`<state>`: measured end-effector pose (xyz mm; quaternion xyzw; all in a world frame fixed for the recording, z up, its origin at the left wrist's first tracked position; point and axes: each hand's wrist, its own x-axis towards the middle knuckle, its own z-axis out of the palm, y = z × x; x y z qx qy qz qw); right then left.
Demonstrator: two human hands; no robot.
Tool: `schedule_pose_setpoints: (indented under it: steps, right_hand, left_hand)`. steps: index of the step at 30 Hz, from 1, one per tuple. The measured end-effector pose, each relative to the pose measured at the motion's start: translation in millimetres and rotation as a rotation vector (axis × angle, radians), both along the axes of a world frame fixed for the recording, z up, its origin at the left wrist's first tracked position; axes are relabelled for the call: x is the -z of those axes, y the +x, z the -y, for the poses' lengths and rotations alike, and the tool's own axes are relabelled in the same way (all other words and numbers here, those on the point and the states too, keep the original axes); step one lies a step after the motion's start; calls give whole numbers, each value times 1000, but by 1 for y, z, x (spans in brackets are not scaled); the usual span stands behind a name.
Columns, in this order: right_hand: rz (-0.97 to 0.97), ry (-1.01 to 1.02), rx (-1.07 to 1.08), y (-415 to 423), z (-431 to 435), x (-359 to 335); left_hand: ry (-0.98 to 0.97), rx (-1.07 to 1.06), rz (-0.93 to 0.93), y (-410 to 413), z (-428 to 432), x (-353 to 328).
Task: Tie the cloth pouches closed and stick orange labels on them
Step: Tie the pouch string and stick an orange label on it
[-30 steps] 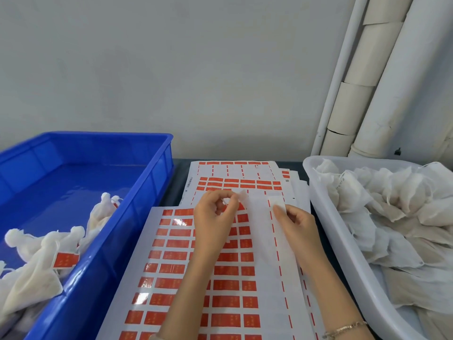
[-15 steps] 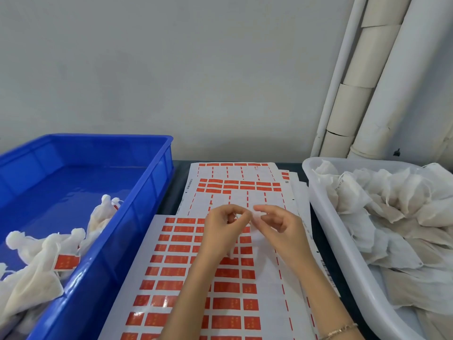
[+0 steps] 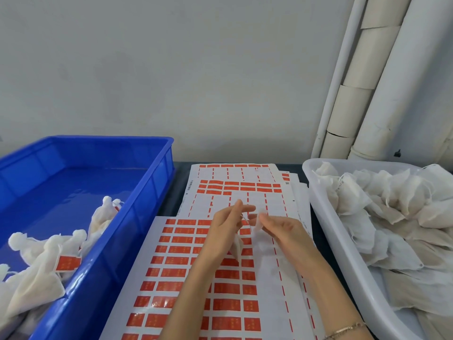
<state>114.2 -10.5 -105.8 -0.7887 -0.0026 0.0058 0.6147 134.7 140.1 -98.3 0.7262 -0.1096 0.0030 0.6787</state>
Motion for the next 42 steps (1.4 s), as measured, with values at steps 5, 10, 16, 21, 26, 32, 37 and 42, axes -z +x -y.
schedule_pose_setpoints:
  steps: [5, 10, 16, 21, 26, 32, 37, 42]
  right_hand:
    - [-33, 16, 0, -2, 0, 0]
    - [-25, 305, -25, -1, 7, -4]
    - [-9, 382, 7, 1, 9, -4]
    - [35, 402, 251, 5, 13, 2]
    - [46, 365, 255, 2, 9, 1]
    - [50, 367, 189, 0, 0, 0]
    - [53, 337, 187, 3, -1, 5]
    - [54, 306, 200, 5, -1, 8]
  left_hand:
    - [74, 2, 12, 3, -2, 3]
    - [131, 0, 31, 4, -2, 5]
    - [243, -39, 118, 3, -4, 5]
    - [266, 67, 123, 1, -10, -1]
    - [274, 205, 153, -8, -1, -2]
    - [233, 131, 197, -9, 1, -4]
    - [260, 49, 183, -6, 0, -4]
    - [289, -15, 171, -3, -1, 0]
